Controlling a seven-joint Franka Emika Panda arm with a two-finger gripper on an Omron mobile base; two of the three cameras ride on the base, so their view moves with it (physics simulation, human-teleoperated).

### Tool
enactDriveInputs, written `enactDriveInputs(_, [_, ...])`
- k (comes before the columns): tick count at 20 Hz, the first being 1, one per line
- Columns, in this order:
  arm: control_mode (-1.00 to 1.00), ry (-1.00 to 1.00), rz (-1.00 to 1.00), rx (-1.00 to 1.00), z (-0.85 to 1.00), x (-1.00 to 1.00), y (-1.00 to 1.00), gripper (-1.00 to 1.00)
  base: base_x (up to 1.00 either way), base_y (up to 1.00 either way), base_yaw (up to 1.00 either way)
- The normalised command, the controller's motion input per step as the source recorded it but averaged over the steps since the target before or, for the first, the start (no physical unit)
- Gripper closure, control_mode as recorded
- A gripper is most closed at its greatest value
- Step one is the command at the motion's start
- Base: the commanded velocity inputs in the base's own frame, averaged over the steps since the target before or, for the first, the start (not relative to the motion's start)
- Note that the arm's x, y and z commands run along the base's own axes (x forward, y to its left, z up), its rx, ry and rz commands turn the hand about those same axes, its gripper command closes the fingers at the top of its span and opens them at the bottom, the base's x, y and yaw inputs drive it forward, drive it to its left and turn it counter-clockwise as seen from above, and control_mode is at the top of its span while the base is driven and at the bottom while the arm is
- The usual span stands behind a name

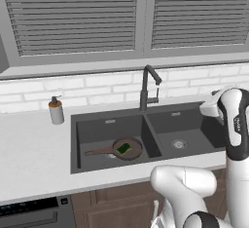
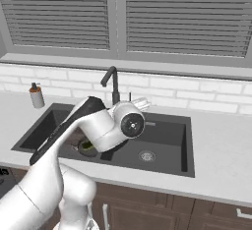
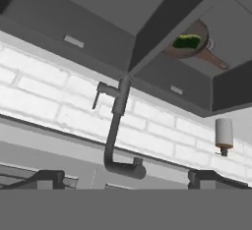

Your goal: Pick the pan and sponge and place them into the sink. Then turn on the water.

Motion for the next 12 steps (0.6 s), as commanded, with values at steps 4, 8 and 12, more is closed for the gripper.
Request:
enactDriveInputs(4, [-1.0, 0.0, 0.0, 0.2, -0.06, 0.65, 0.0, -1.0, 0.0, 0.0, 0.0])
enactDriveInputs(8, [-1.0, 0.0, 0.0, 0.12, -0.19, 0.51, 0.0, -1.0, 0.0, 0.0, 0.0])
enactDriveInputs(12, [-1.0, 0.0, 0.01, 0.05, -0.28, 0.54, 0.0, -1.0, 0.0, 0.0, 0.0])
